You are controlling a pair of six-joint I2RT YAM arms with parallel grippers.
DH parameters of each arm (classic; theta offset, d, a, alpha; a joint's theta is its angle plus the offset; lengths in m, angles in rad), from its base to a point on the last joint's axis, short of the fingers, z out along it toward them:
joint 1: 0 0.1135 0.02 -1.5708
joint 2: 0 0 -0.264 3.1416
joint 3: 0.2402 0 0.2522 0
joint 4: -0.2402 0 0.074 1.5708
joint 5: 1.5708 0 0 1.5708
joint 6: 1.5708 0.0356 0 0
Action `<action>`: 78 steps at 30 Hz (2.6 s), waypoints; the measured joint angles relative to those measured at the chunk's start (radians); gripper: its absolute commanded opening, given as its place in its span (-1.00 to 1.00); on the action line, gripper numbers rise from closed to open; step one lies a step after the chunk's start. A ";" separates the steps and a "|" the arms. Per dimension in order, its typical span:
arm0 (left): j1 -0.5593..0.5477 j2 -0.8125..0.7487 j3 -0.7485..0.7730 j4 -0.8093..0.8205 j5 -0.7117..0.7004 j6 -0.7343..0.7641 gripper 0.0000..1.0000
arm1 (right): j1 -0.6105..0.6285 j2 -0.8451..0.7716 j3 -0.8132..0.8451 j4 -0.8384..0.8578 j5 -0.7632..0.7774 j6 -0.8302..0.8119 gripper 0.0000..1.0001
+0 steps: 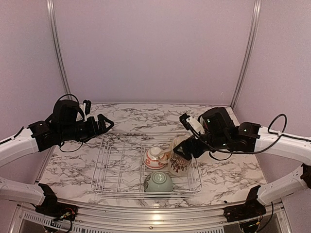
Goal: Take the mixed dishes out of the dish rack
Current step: Grab the cup from the dish rack, then pass from the right arm to the left
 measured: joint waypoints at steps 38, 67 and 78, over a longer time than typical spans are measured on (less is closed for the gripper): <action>-0.108 0.070 -0.121 0.494 0.215 -0.166 0.87 | -0.225 0.057 -0.049 0.597 -0.334 0.549 -1.00; -0.270 0.473 0.004 1.100 0.332 -0.421 -0.33 | -0.226 0.127 -0.167 1.066 -0.365 0.845 -1.00; -0.274 0.463 0.007 1.159 0.313 -0.423 -1.00 | -0.225 0.139 -0.182 1.181 -0.384 0.930 -0.37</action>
